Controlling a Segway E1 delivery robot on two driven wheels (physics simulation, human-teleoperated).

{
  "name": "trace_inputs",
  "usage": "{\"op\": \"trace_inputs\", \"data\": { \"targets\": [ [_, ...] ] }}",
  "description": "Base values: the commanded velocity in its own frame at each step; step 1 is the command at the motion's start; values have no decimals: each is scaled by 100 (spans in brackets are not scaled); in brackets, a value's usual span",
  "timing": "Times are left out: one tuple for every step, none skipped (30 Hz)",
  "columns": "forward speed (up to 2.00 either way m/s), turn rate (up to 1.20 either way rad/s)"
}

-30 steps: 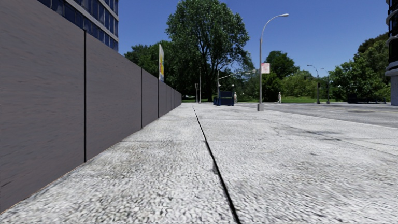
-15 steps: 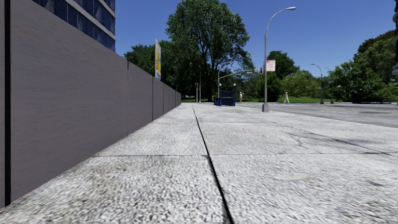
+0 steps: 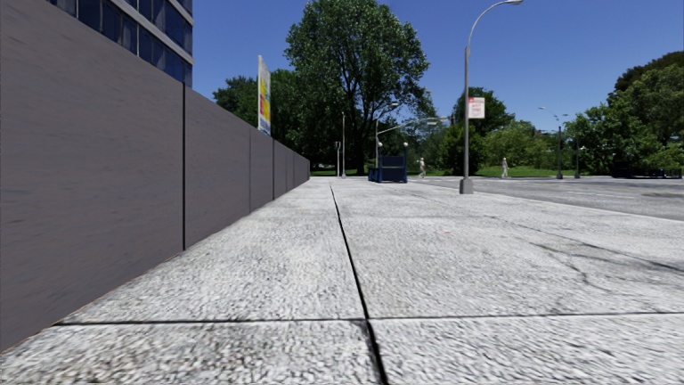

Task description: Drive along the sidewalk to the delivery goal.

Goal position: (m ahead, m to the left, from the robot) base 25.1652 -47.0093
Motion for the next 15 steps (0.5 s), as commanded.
{"op": "trace_inputs", "data": {
  "targets": [
    [200, 0],
    [200, 0],
    [200, 0],
    [200, 0],
    [200, 0],
    [200, 0],
    [200, 0],
    [200, 0],
    [200, 0],
    [200, 0],
    [200, 0],
    [200, 0],
    [200, 0],
    [200, 0],
    [200, 0]
  ]
}}
